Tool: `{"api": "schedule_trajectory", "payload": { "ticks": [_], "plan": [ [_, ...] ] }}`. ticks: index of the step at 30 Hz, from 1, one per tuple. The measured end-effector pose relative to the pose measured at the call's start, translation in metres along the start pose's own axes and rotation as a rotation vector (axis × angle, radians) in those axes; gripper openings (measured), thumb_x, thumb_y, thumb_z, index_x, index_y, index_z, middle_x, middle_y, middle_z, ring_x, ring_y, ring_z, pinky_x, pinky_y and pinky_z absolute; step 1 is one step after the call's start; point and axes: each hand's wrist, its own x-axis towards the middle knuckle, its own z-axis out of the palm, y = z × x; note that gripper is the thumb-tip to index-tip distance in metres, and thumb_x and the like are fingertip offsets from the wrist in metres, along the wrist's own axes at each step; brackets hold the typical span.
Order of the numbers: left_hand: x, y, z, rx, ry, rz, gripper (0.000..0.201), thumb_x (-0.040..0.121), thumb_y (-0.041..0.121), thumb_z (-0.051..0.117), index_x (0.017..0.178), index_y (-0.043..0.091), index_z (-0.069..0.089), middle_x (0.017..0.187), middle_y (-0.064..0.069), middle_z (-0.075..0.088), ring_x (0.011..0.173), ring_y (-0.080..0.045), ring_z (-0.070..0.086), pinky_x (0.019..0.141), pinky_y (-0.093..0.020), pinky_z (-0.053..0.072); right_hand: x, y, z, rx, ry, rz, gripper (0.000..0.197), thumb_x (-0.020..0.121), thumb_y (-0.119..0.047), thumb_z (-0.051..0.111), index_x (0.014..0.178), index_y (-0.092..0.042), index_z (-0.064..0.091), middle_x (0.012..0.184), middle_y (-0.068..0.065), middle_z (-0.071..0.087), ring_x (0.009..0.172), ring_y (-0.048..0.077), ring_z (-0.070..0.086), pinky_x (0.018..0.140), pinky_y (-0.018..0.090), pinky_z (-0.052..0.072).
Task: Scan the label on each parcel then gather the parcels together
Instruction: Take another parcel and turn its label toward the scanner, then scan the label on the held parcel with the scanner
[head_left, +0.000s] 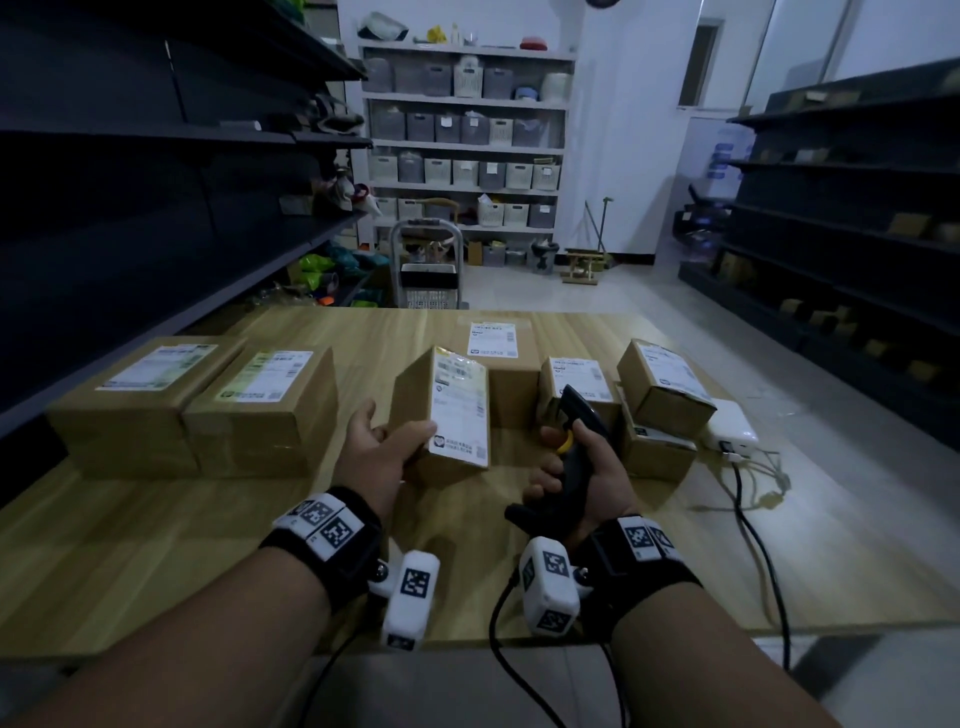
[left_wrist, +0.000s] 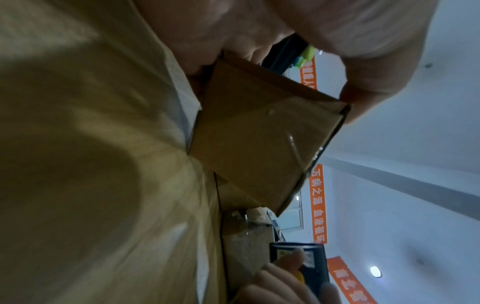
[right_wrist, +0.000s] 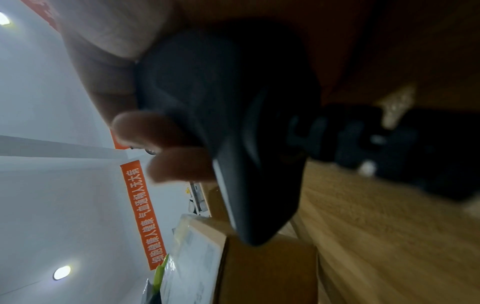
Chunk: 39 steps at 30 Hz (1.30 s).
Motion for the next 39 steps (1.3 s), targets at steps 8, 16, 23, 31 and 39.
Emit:
{"api": "schedule_trajectory", "payload": {
  "ticks": [8, 16, 23, 31, 39],
  "plan": [
    [0.018, -0.016, -0.014, -0.267, -0.047, -0.043, 0.134, 0.053, 0.019, 0.097, 0.169, 0.023, 0.032, 0.129, -0.017, 0.079, 0.117, -0.037, 0.078, 0.109, -0.060, 0.058, 0.002, 0.000, -0.001, 0.003, -0.051, 0.027, 0.035, 0.098, -0.047, 0.061, 0.082, -0.017, 0.057, 0.053, -0.003, 0.033, 0.040, 0.014, 0.033, 0.045, 0.025, 0.034],
    [0.023, -0.020, -0.022, -0.307, -0.149, -0.035, 0.074, 0.091, -0.009, 0.076, 0.155, 0.019, 0.050, 0.118, -0.015, 0.083, 0.111, -0.039, 0.080, 0.105, -0.060, 0.059, -0.005, 0.003, 0.005, -0.045, -0.053, 0.037, 0.036, 0.098, -0.044, 0.060, 0.077, -0.016, 0.053, 0.047, -0.002, 0.033, 0.034, 0.014, 0.034, 0.040, 0.022, 0.034],
    [0.028, -0.017, -0.027, -0.310, -0.198, -0.039, 0.086, 0.093, -0.010, 0.073, 0.168, 0.014, 0.038, 0.115, -0.014, 0.084, 0.104, -0.034, 0.083, 0.079, -0.043, 0.070, -0.017, 0.002, 0.029, -0.315, 0.137, 0.111, 0.042, 0.083, -0.044, 0.072, 0.064, -0.015, 0.049, 0.050, 0.000, 0.032, 0.037, 0.017, 0.033, 0.043, 0.025, 0.031],
    [0.035, -0.021, -0.032, -0.297, -0.269, -0.015, 0.073, 0.089, -0.006, 0.077, 0.151, 0.023, 0.055, 0.122, -0.013, 0.083, 0.112, -0.038, 0.080, 0.095, -0.054, 0.063, -0.054, -0.011, 0.093, -0.784, 0.186, 0.079, 0.028, 0.095, -0.033, 0.073, 0.083, -0.011, 0.060, 0.059, 0.006, 0.036, 0.048, 0.022, 0.032, 0.053, 0.029, 0.029],
    [0.041, -0.026, -0.032, -0.350, -0.273, -0.019, 0.079, 0.081, -0.006, 0.084, 0.150, 0.021, 0.055, 0.126, -0.015, 0.080, 0.113, -0.040, 0.079, 0.100, -0.062, 0.063, -0.097, -0.029, 0.131, -0.998, 0.309, -0.023, 0.020, 0.094, -0.024, 0.075, 0.093, -0.010, 0.062, 0.060, 0.008, 0.046, 0.048, 0.021, 0.041, 0.055, 0.033, 0.036]
  ]
}}
